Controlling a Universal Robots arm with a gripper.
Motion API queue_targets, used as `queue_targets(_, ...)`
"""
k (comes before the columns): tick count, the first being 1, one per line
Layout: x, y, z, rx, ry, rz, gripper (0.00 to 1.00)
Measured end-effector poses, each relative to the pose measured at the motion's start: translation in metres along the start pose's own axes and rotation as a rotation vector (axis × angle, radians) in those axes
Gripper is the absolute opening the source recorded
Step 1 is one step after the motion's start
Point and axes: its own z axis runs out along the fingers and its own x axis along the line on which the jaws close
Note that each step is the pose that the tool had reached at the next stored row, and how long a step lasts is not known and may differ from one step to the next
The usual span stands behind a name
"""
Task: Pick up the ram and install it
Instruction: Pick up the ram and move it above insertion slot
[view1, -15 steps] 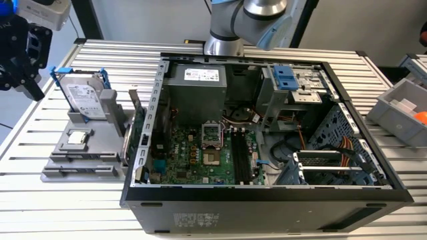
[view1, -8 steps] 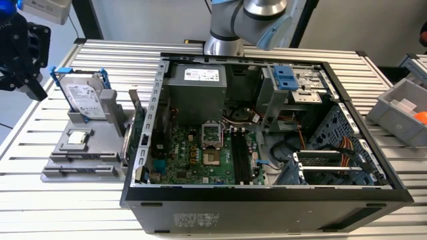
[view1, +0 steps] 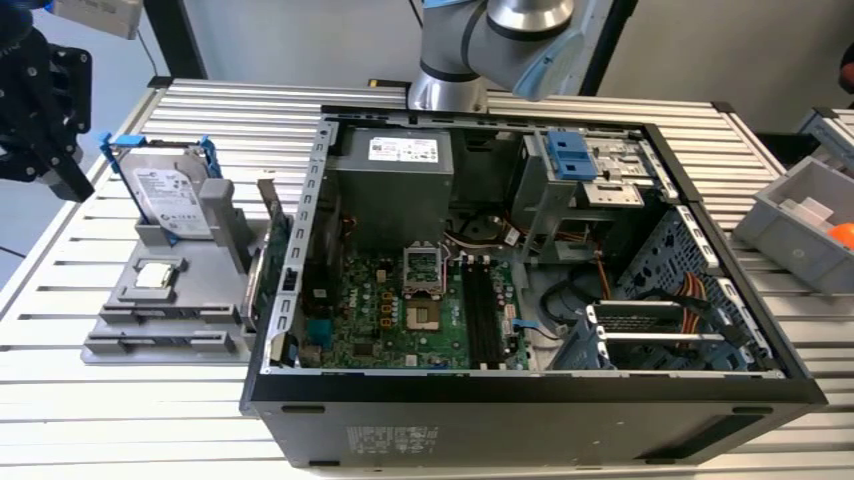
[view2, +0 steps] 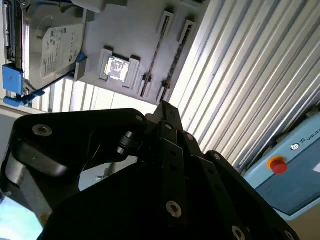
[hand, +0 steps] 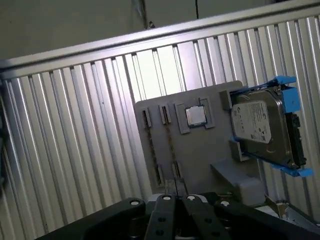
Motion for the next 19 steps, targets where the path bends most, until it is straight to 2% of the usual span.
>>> queue_targets(15, 0.0, 0.0, 0.0001, -0.0068, 0.0055, -0.273, 0.0)
queue_targets(19, 0.0, -0.0001, 0.0001, -0.0081, 0.0066, -0.326, 0.0)
